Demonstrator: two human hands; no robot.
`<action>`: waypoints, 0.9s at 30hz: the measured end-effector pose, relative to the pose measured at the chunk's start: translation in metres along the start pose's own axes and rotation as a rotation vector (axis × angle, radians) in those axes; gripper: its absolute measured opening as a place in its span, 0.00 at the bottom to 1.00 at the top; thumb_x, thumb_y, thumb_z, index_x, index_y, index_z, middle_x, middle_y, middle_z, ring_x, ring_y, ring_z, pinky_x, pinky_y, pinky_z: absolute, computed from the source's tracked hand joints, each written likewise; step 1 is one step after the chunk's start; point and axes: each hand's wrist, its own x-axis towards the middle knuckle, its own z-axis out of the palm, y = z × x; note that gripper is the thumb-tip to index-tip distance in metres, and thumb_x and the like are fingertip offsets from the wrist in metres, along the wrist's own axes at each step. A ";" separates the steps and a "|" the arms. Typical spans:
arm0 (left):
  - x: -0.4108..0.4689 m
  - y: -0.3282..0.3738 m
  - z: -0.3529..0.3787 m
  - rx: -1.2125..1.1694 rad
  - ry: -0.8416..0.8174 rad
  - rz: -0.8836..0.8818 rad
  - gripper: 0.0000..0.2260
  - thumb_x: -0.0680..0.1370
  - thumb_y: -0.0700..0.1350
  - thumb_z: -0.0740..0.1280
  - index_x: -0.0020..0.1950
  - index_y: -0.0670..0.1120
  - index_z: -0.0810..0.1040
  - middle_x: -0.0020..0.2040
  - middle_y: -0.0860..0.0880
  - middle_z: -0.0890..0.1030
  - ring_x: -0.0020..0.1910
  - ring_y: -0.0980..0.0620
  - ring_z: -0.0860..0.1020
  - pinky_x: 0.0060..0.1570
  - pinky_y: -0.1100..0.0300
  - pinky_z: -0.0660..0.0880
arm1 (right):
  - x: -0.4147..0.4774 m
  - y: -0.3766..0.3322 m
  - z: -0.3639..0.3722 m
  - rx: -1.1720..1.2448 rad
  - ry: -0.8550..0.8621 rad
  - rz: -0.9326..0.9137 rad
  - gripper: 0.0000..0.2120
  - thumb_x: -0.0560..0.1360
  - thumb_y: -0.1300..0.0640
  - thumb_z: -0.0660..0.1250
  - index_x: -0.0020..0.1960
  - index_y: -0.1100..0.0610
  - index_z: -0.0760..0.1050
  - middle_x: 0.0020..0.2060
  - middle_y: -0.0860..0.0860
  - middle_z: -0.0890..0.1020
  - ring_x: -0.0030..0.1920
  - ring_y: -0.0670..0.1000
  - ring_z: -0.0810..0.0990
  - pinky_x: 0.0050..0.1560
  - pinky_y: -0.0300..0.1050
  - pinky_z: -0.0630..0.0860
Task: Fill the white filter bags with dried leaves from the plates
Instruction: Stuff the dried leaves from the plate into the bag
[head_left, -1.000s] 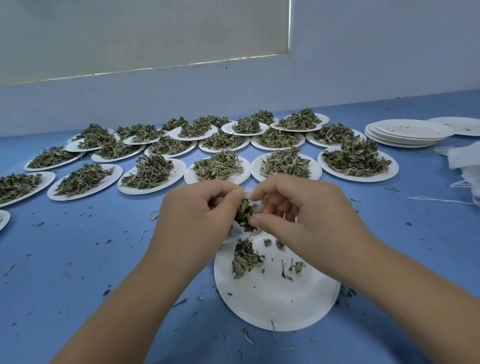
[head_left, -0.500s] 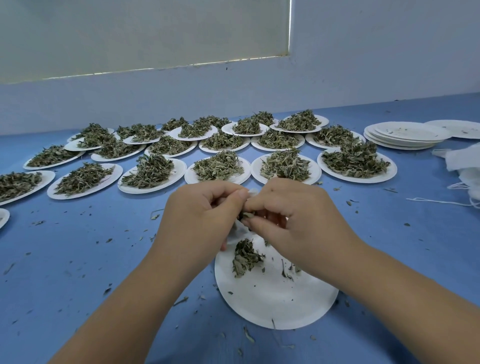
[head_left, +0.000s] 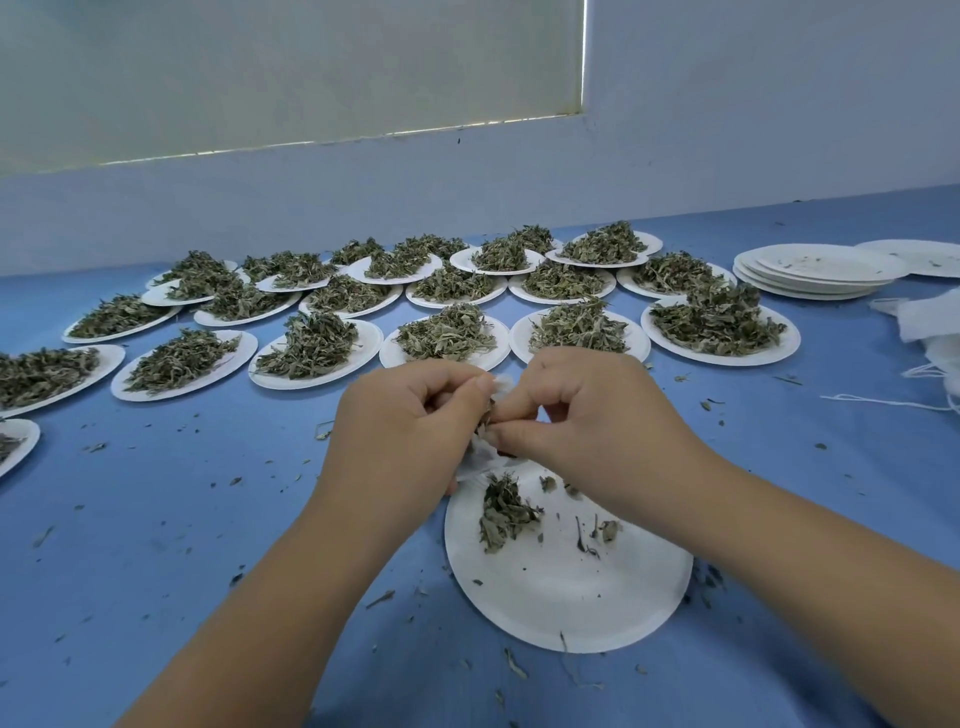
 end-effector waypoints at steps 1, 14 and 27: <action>0.001 -0.001 0.000 0.015 -0.004 0.004 0.08 0.77 0.41 0.68 0.39 0.48 0.84 0.26 0.40 0.76 0.18 0.58 0.71 0.21 0.69 0.67 | 0.003 -0.001 -0.001 -0.031 -0.007 0.014 0.07 0.69 0.56 0.76 0.33 0.50 0.82 0.32 0.44 0.73 0.33 0.39 0.72 0.34 0.31 0.65; 0.001 0.000 -0.002 -0.010 0.003 0.037 0.08 0.77 0.42 0.69 0.39 0.48 0.85 0.25 0.41 0.73 0.20 0.56 0.69 0.21 0.67 0.66 | 0.047 -0.005 -0.005 -0.163 -0.289 0.312 0.16 0.64 0.48 0.77 0.45 0.55 0.75 0.31 0.48 0.79 0.31 0.47 0.73 0.29 0.39 0.68; 0.004 -0.004 -0.008 -0.069 0.054 0.023 0.08 0.77 0.44 0.69 0.39 0.47 0.84 0.20 0.51 0.72 0.17 0.52 0.69 0.20 0.65 0.67 | 0.057 -0.007 0.006 -0.222 -0.395 0.188 0.08 0.72 0.53 0.67 0.37 0.56 0.75 0.21 0.45 0.76 0.21 0.40 0.75 0.21 0.32 0.66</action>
